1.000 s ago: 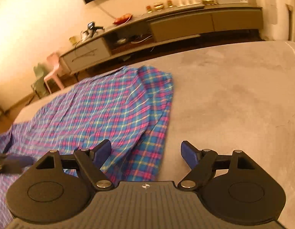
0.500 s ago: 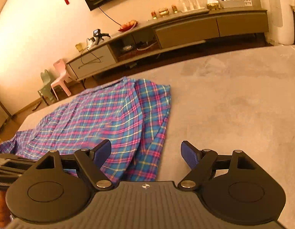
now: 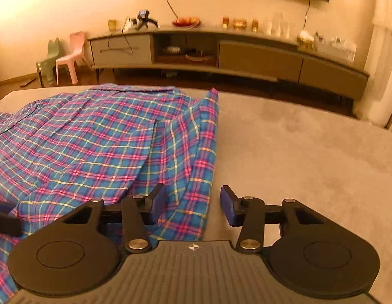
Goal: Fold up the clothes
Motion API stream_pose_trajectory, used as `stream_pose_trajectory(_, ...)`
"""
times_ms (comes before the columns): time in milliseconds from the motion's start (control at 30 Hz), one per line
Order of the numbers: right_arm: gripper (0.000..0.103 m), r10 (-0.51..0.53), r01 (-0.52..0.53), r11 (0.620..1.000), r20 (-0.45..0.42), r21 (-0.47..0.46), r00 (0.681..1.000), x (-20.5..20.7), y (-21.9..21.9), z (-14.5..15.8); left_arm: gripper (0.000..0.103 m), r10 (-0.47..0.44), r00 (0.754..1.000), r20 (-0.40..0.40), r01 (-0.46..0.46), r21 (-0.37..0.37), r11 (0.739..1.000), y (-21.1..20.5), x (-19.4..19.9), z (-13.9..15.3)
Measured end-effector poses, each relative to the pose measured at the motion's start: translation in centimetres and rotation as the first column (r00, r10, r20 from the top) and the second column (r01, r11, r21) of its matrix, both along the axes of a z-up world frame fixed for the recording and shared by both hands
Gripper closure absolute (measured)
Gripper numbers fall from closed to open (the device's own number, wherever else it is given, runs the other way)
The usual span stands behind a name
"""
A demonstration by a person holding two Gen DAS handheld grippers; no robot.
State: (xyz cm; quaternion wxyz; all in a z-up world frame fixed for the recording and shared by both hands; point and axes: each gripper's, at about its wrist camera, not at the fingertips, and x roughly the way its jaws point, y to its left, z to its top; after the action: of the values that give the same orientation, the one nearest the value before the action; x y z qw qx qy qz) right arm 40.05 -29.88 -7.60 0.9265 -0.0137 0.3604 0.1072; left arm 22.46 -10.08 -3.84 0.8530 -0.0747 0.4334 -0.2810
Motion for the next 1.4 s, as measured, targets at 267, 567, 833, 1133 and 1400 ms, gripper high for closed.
stream_pose_trajectory(267, 0.021, 0.183, -0.107, 0.909, -0.156, 0.403, 0.971, -7.1, -1.1, 2.6, 0.033, -0.178, 0.984, -0.025, 0.178, -0.001, 0.984, 1.0, -7.7, -0.9)
stream_pose_trajectory(567, 0.095, 0.145, -0.124, 0.979, -0.125, 0.159, 0.981, -11.2, 4.0, 1.6, 0.103, -0.212, 0.97, -0.117, 0.182, -0.221, 0.958, 0.1, -8.1, -1.3)
stream_pose_trajectory(833, 0.08, 0.011, -0.018, 0.997, -0.093, -0.077, 0.996, -12.5, 3.2, 1.3, 0.067, -0.133, 0.983, -0.129, 0.109, -0.175, 0.979, 3.7, -11.1, -1.1)
stream_pose_trajectory(1133, 0.047, 0.085, -0.083, 0.996, -0.057, 0.032, 0.995, -15.2, 4.4, 2.6, 0.027, 0.368, 0.924, 0.105, -0.378, 0.092, 0.921, 22.0, -13.0, 2.3)
stream_pose_trajectory(1400, 0.041, 0.071, -0.071, 0.997, -0.009, -0.012, 0.997, -17.8, 7.9, 5.0, 0.018, 0.567, 0.81, 0.149, -0.586, 0.189, 0.788, 32.9, -9.4, 0.5)
